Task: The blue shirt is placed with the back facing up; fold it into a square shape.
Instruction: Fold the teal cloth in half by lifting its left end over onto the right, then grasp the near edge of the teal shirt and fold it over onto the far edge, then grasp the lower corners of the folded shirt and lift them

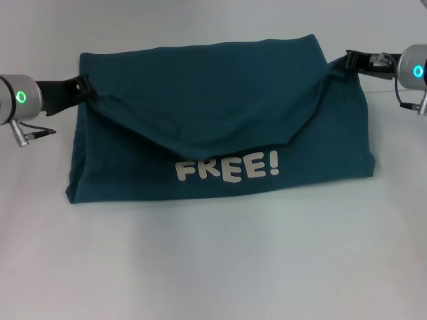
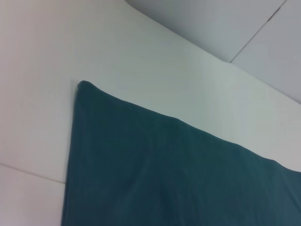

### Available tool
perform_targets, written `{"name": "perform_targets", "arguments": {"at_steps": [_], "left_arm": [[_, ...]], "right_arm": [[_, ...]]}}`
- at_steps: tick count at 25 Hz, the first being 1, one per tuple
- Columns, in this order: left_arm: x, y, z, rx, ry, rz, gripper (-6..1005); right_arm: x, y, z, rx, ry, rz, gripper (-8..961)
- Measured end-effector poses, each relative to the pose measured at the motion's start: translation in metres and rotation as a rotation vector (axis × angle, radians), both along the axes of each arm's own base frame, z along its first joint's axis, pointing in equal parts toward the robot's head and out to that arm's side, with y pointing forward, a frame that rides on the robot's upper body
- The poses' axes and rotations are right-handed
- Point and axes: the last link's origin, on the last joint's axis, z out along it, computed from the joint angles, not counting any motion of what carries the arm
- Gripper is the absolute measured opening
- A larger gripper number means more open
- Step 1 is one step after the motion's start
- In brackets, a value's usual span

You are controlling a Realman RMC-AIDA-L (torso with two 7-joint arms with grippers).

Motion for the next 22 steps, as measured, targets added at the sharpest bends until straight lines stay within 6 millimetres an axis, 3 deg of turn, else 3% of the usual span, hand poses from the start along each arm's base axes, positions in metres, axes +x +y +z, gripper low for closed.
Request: {"name": "perform_targets", "arguments": {"at_steps": [6,13,16,22], "left_arm": [[0.002,0.001,-0.005,-0.005,0.021,-0.012,125],[-0.002,-0.001,-0.006,0.0,0.037,-0.018,129],[-0.008,-0.003,-0.006,0.008,0.024,0.002,186],[-0.017,-0.01,-0.001,0.028,-0.024,0.026,300]], "right_arm": [[-0.001,0.001,-0.007,-0.013,-0.021,-0.001,78],[0.013,-0.003,-0.007,-0.028,-0.088,-0.025,93],[0.019,-0.005,-0.005,-0.03,-0.092,-0.039,100],[0.028,-0.015,0.005,-0.056,0.002,-0.082,297]]}}
